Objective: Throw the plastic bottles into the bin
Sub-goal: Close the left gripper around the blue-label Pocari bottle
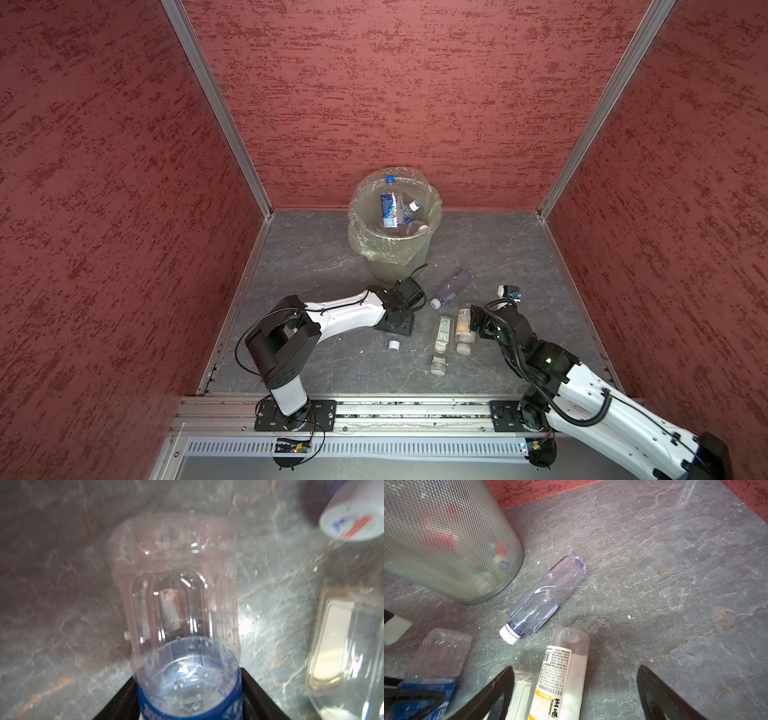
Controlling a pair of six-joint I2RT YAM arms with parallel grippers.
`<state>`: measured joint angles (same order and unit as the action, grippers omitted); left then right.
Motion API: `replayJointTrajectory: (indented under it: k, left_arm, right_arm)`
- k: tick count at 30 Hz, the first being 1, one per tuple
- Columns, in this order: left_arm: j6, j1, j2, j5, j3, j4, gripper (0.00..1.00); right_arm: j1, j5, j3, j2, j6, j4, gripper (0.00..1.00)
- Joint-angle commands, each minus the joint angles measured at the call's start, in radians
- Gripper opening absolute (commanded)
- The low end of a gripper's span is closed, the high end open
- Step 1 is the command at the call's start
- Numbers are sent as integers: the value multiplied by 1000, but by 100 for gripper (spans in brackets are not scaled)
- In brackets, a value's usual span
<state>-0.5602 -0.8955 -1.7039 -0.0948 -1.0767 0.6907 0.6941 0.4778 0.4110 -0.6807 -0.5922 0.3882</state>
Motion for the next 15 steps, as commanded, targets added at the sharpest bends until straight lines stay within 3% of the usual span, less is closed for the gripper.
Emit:
replayJointTrajectory:
  k: [1,15]
  left_arm:
    - [2,-5,0,-8,6,46,75]
    - [29,18,-97,-27,-53,19,85]
  right_arm:
    - [-7,2,-6,2,-12,-21,93]
    - [-9,-5,-7,1,-8,-23,93]
